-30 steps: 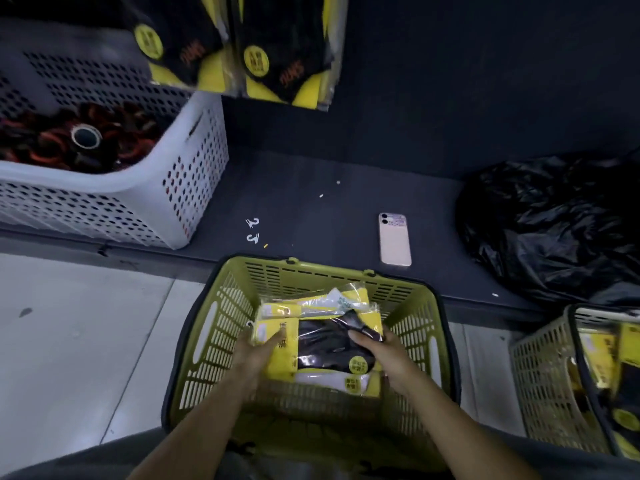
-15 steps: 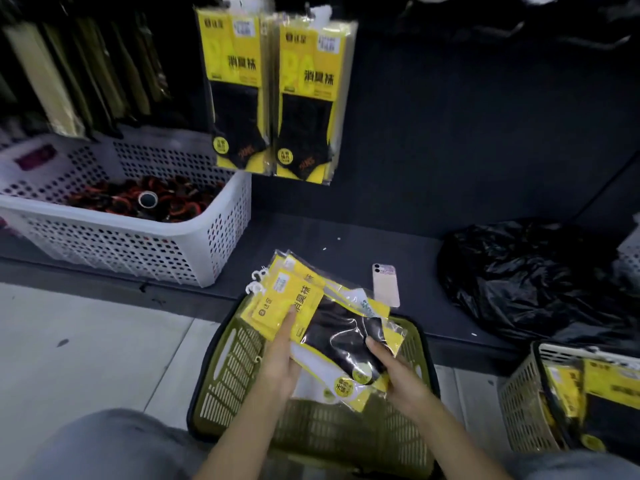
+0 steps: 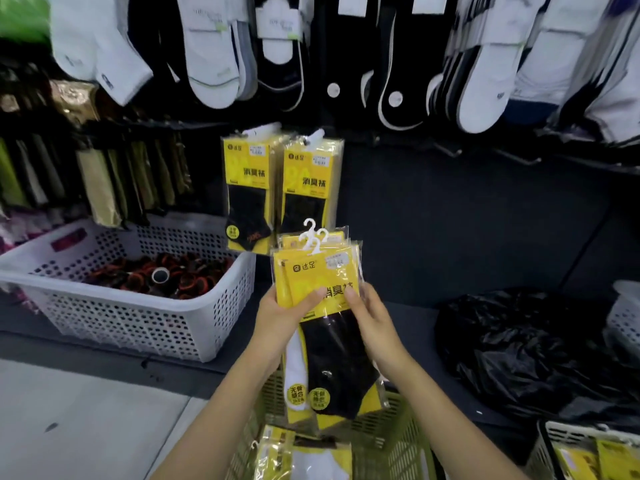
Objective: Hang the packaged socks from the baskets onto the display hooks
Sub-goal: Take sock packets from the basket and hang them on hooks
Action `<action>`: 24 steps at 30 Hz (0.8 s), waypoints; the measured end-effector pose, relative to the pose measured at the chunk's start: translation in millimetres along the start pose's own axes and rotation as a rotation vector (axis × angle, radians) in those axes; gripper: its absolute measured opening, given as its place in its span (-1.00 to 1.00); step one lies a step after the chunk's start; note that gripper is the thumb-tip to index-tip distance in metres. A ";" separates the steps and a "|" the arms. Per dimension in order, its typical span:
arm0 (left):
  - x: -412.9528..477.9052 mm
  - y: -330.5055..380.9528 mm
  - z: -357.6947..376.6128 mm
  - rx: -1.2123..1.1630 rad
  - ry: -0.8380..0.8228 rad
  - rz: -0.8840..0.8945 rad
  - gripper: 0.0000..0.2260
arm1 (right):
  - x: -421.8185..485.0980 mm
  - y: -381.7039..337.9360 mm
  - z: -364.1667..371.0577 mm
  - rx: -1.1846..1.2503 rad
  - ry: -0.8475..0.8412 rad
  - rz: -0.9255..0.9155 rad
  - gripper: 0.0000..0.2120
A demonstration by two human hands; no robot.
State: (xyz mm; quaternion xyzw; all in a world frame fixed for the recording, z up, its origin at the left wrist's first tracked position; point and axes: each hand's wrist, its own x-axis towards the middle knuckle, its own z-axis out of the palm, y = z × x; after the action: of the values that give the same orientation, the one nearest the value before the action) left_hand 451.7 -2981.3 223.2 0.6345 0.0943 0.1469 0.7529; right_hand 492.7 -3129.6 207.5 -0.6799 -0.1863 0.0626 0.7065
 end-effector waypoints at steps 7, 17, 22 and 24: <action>11.7 28.4 -7.0 0.000 -0.045 0.001 -0.49 | 17.0 -21.0 20.3 0.030 0.157 -0.009 -0.64; 50.3 68.2 -47.8 0.025 -0.041 0.113 -0.72 | 71.0 -43.1 30.3 0.227 0.088 0.005 -0.70; 76.8 92.4 -74.8 0.057 0.116 0.236 -0.92 | 115.0 -64.5 28.1 0.197 0.194 0.007 -0.89; 85.9 103.3 -86.5 0.116 0.170 0.294 -0.97 | 133.6 -72.2 27.6 0.152 0.224 -0.027 -0.90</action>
State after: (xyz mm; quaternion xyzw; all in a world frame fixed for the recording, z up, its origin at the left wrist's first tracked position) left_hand 493.4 -2856.1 313.4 0.6690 0.0722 0.3031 0.6748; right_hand 594.5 -3062.9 302.5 -0.6247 -0.1104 -0.0092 0.7730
